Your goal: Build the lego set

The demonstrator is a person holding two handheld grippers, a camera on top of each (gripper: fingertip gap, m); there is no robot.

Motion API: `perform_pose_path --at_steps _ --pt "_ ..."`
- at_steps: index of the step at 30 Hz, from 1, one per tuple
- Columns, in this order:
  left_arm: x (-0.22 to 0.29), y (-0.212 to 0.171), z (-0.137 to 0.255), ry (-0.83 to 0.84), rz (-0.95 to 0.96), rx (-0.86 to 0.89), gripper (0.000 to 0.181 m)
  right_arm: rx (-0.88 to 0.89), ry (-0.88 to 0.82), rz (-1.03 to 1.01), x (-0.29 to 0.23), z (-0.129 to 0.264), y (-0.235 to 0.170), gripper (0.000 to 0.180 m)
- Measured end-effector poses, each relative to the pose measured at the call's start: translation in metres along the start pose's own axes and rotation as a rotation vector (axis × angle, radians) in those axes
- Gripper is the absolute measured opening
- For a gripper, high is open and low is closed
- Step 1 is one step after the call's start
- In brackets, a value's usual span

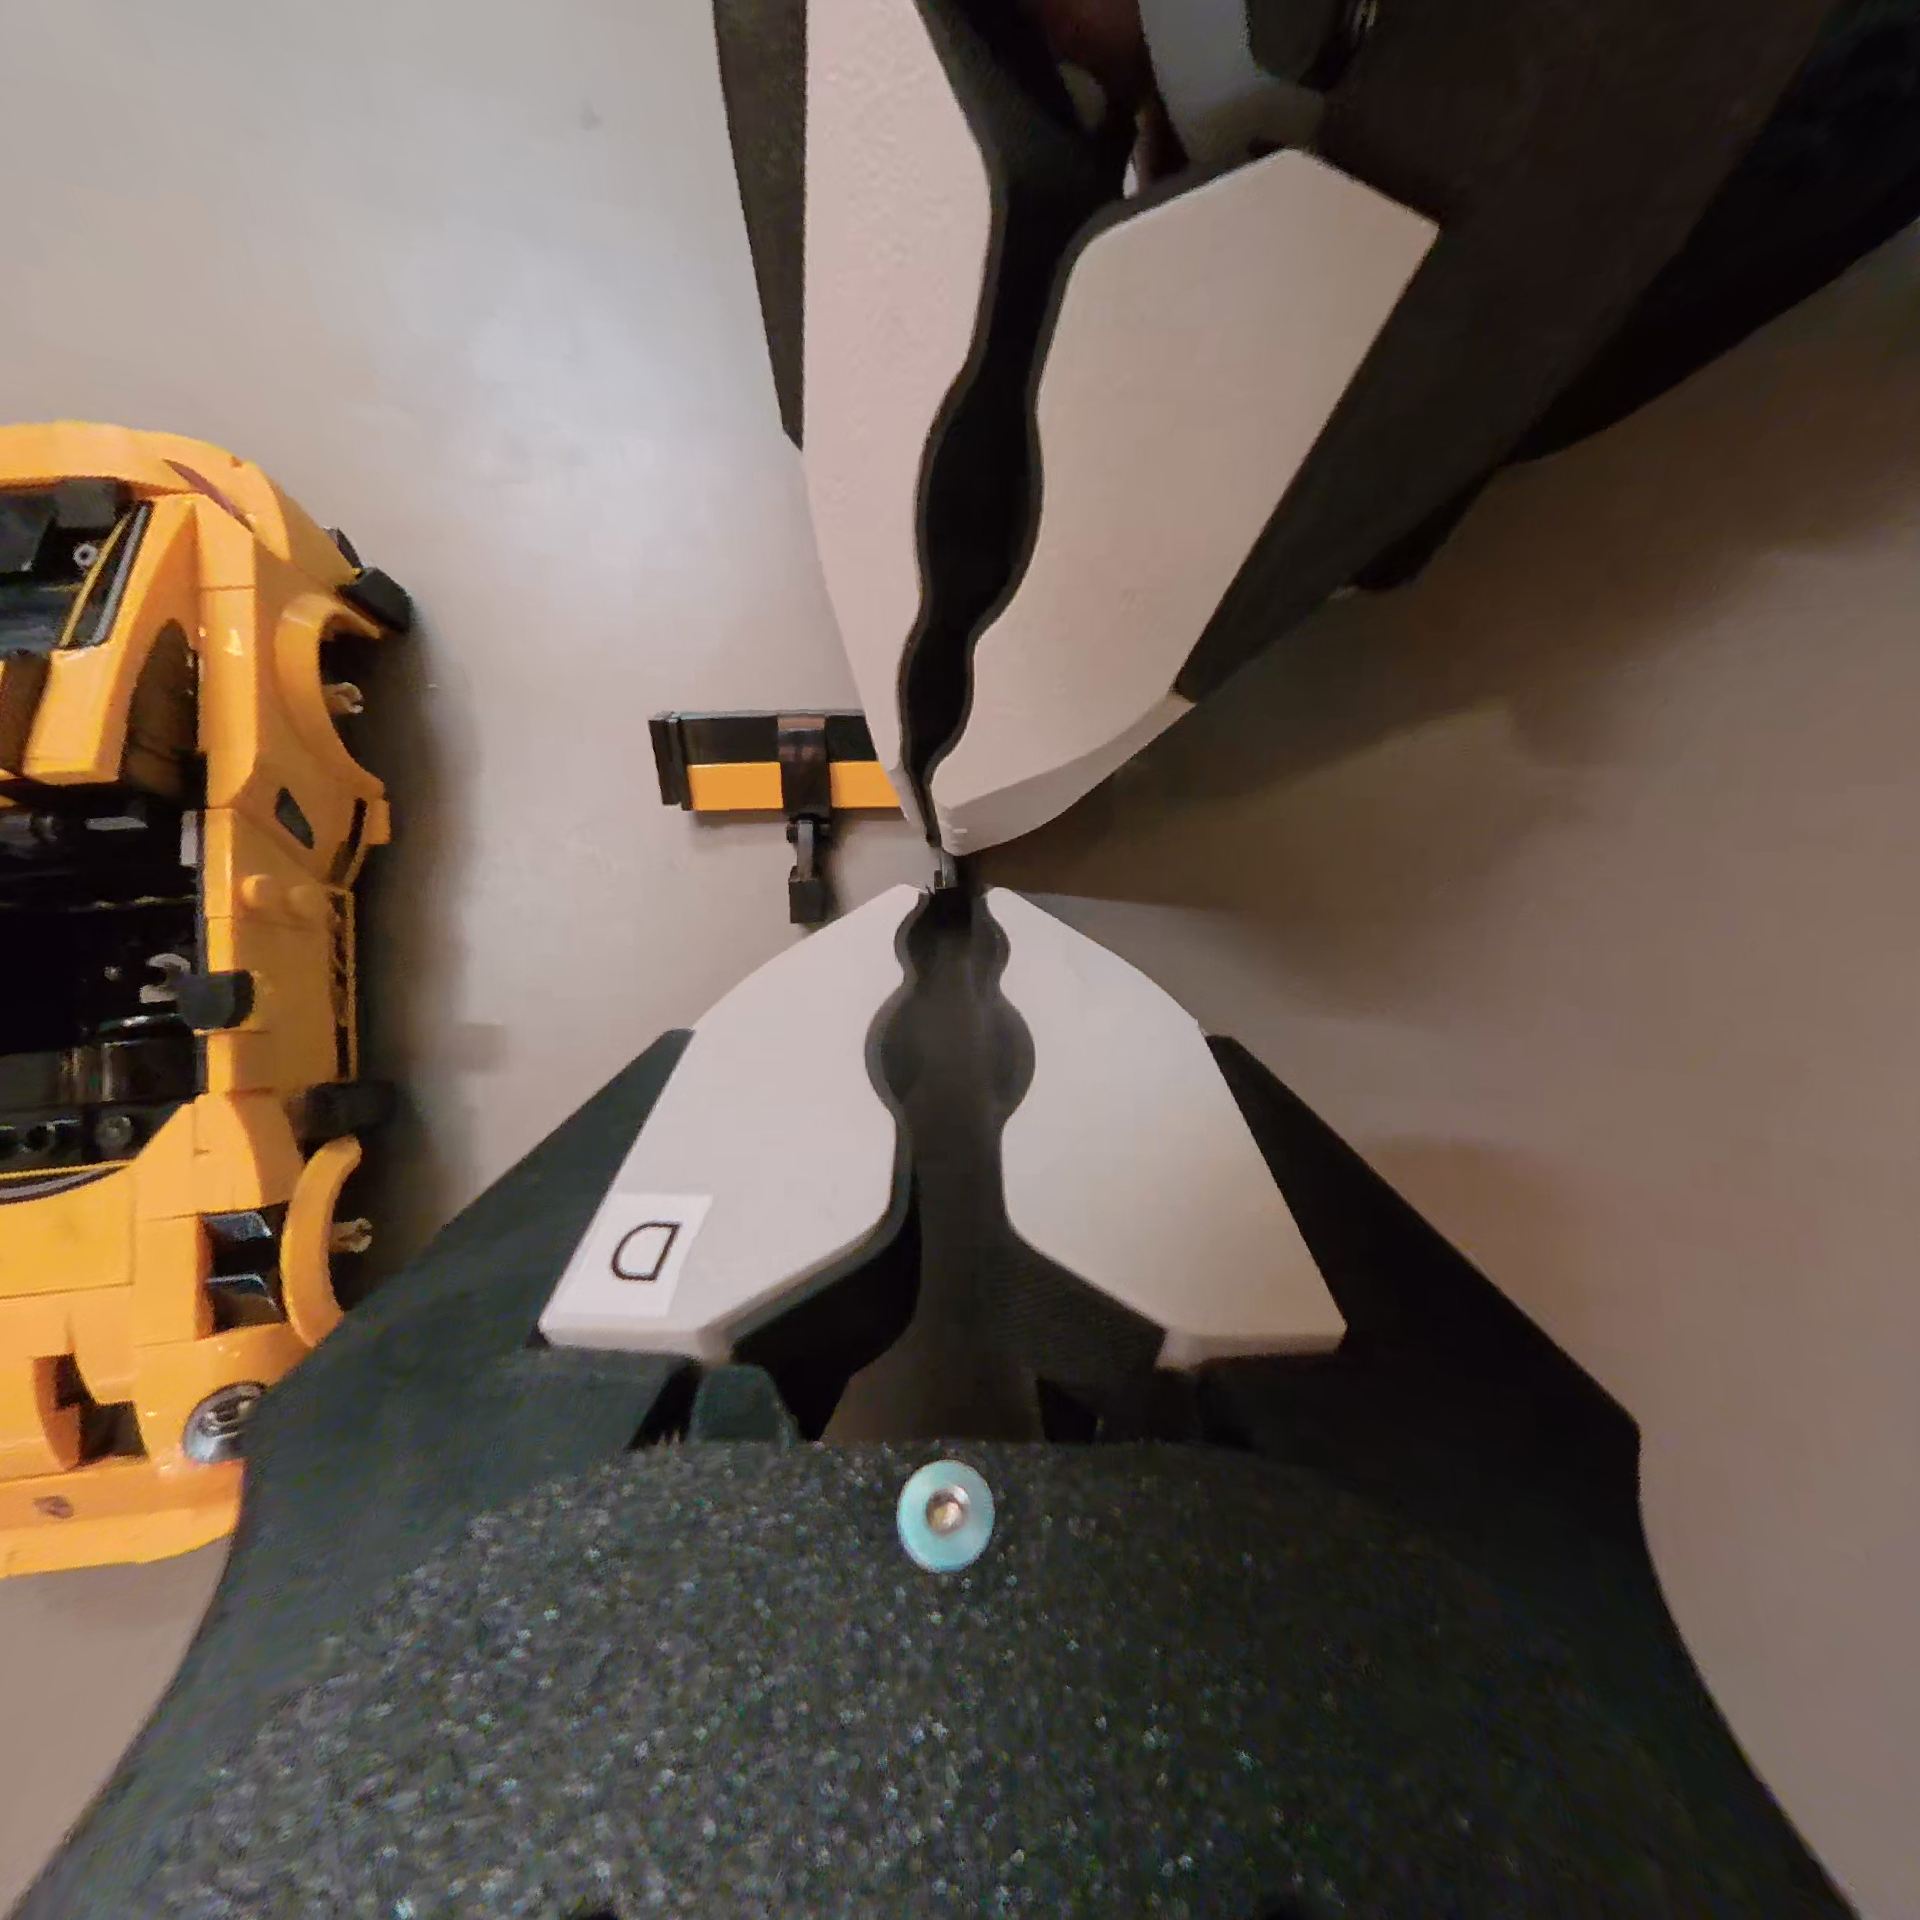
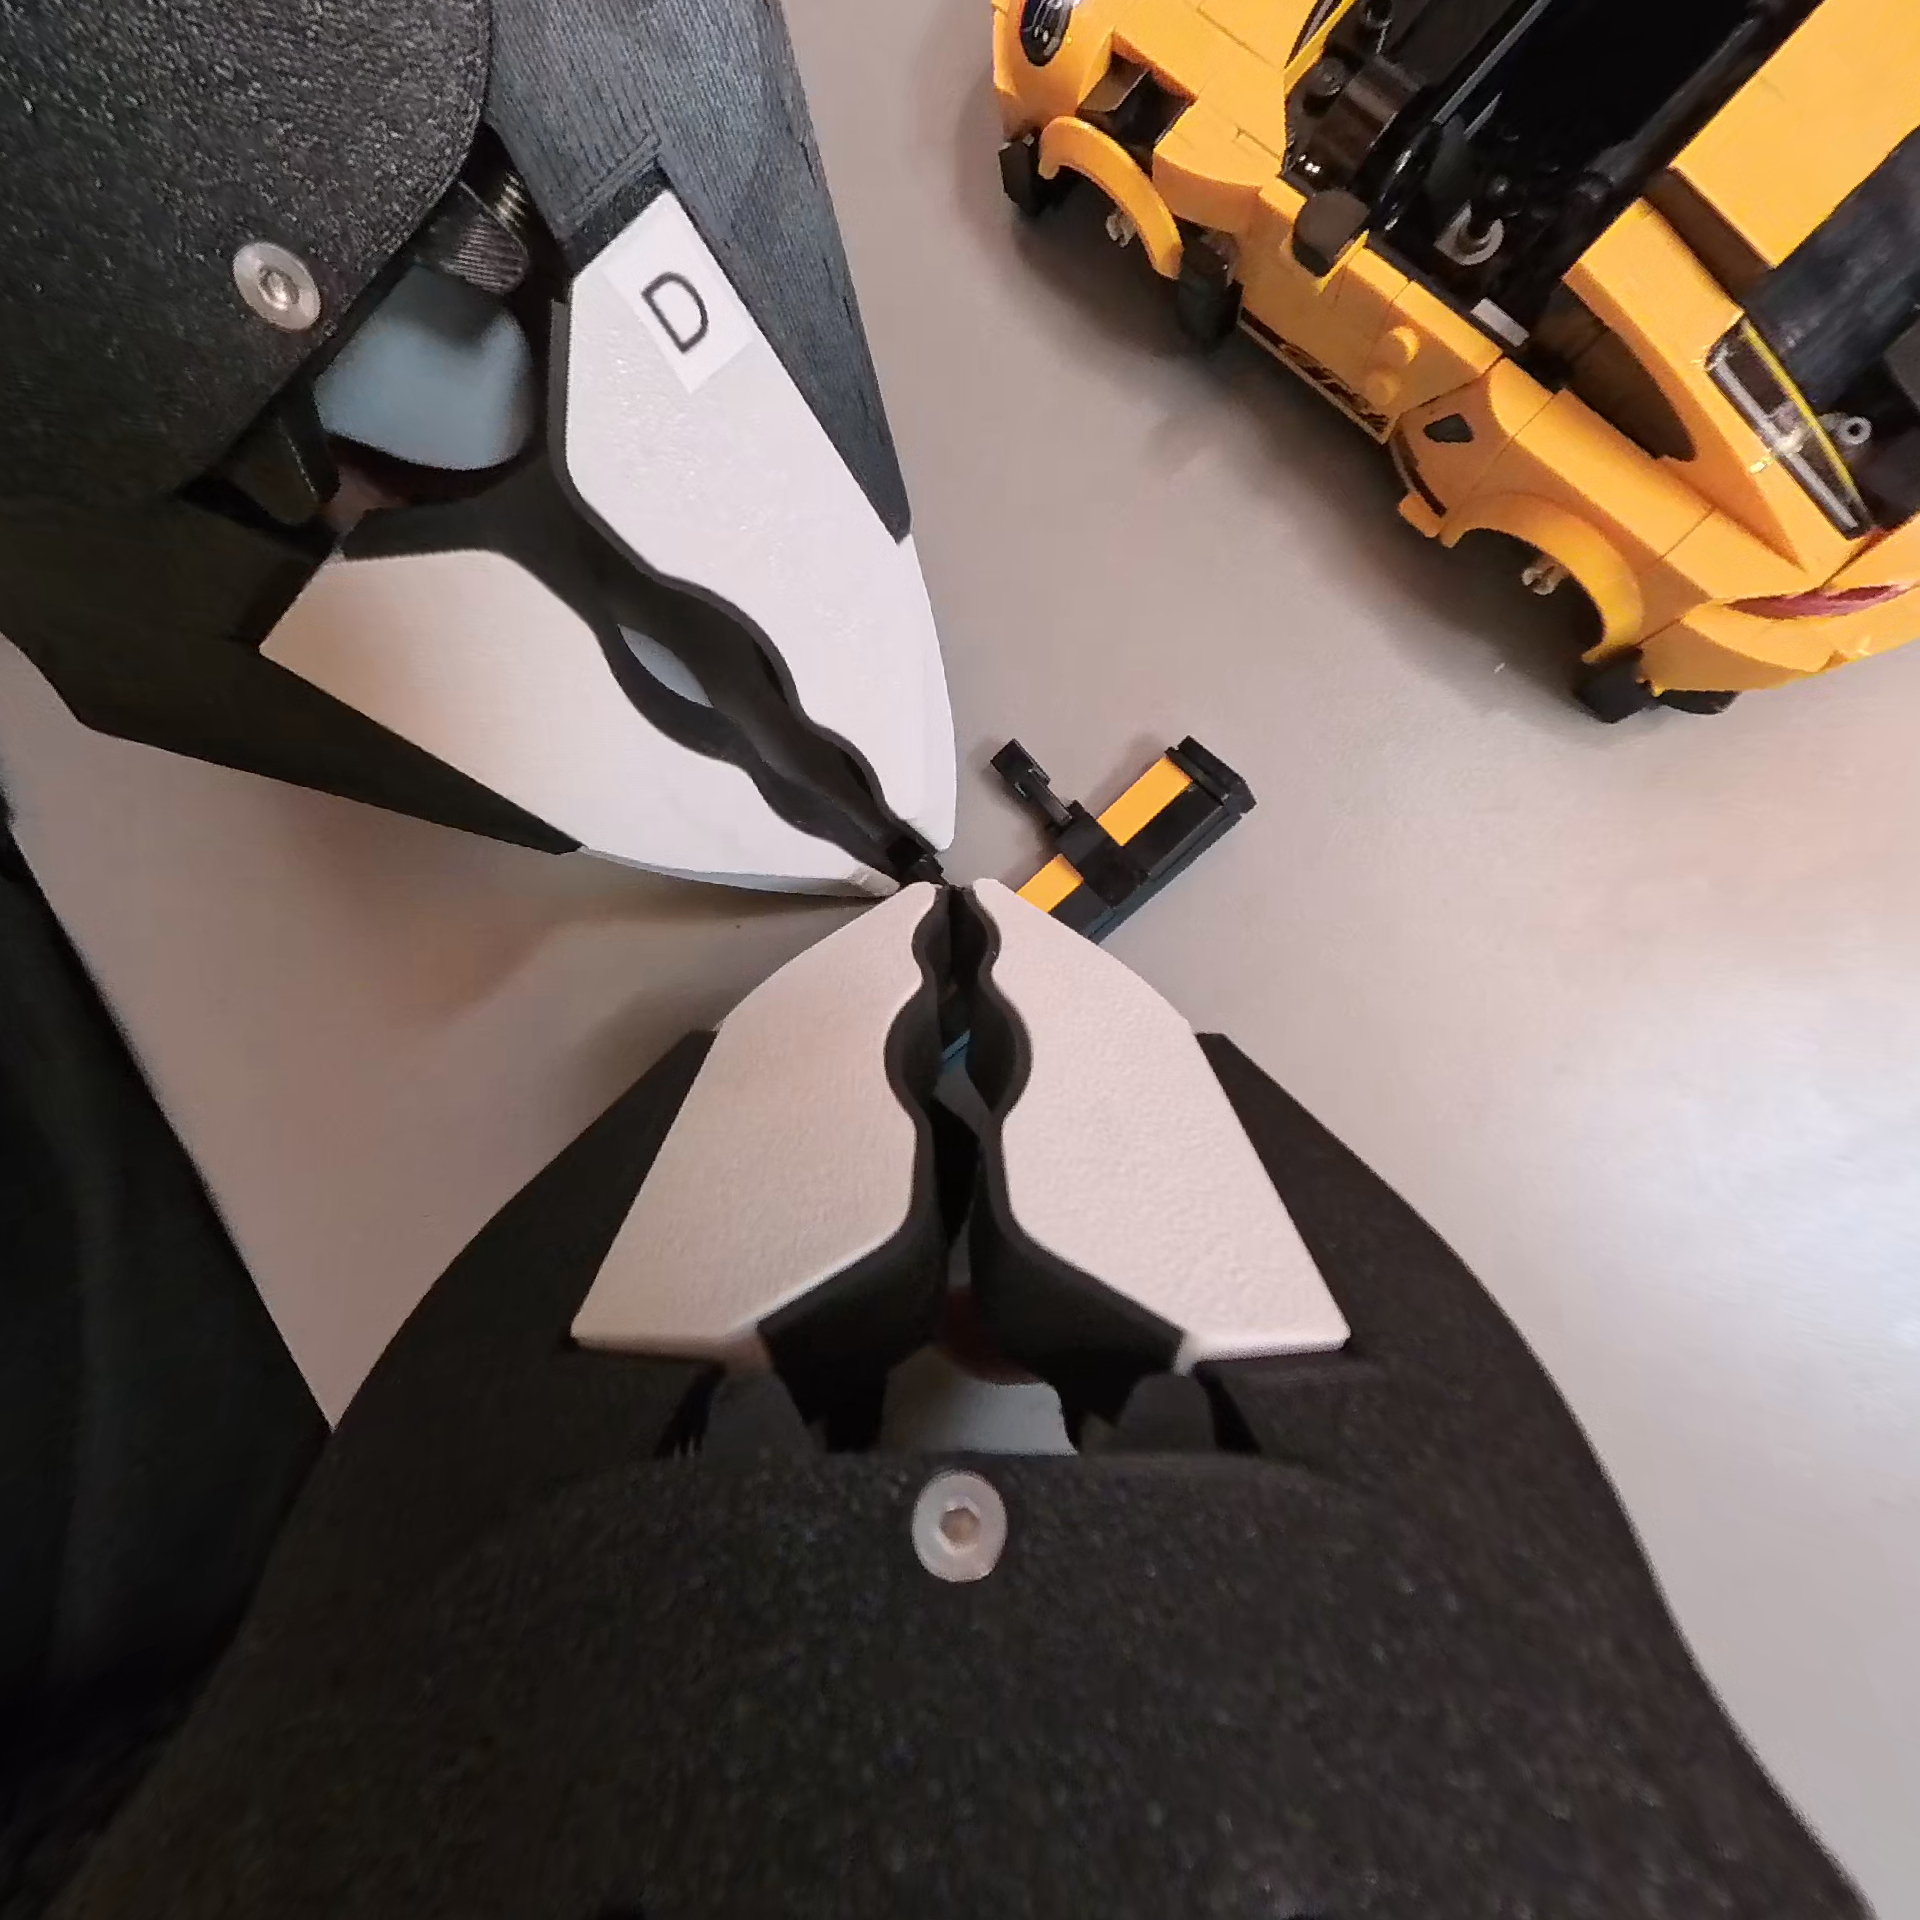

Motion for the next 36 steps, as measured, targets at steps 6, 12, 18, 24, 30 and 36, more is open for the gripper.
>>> perform_pose_path --at_steps 6,12,18,24,30,36 --pt "-0.001 0.001 0.000 -0.006 -0.032 -0.022 0.006 -0.034 -0.011 0.008 0.000 0.000 0.002 0.001" --pt "-0.001 0.001 0.000 -0.004 -0.036 -0.019 0.007 -0.054 0.003 -0.001 0.000 0.000 0.003 0.000" --pt "-0.002 0.001 0.000 -0.021 0.002 -0.027 0.007 -0.046 0.046 -0.013 0.005 0.005 0.006 0.000" --pt "-0.002 0.002 0.000 -0.031 -0.002 -0.034 0.007 0.105 0.047 0.053 0.007 0.024 -0.001 0.000" --pt "-0.002 0.002 0.001 -0.024 -0.009 -0.041 0.007 0.057 -0.066 0.209 0.001 0.010 -0.001 0.000" --pt "-0.002 0.002 0.000 -0.028 -0.011 -0.042 0.006 0.005 -0.069 0.237 -0.001 0.002 0.001 0.000"
Point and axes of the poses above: each gripper's, where its closed fingertips meet, z back along the fingers, y out of its top, x = y × z across the jaws, the point moved 6 cm from there along z, back along the fingers, and after that the axes turned 12 degrees about -x, right-handed, at the moved point
